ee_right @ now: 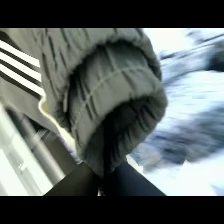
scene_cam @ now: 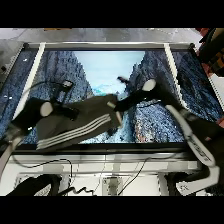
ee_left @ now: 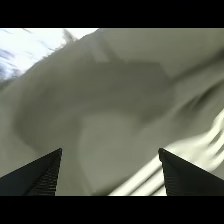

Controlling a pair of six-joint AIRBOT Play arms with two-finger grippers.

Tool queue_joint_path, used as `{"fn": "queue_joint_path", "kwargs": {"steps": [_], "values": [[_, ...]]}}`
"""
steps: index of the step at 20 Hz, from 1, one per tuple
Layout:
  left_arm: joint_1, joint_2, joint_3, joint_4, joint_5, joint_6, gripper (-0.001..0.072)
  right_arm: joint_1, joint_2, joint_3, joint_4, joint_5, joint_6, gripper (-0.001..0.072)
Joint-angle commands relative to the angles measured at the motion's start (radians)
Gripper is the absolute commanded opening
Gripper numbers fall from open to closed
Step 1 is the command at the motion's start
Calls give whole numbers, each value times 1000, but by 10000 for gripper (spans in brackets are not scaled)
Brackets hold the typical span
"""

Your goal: Fold the clothes and pants, and hang the long-sleeved shirts on hangers.

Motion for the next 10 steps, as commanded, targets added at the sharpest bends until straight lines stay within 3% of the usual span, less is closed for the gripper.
{"fn": "queue_joint_path", "kwargs": {"steps": [1,5,10], "values": [[62,177,1,45,81,-2,688,-108,209,19,-182,38,153,30],[103,282,1,45,196,-3,688,-250,447,69,-339,176,352,30],[104,294,1,44,196,-3,688,-439,654,135,-547,314,596,30]]}}
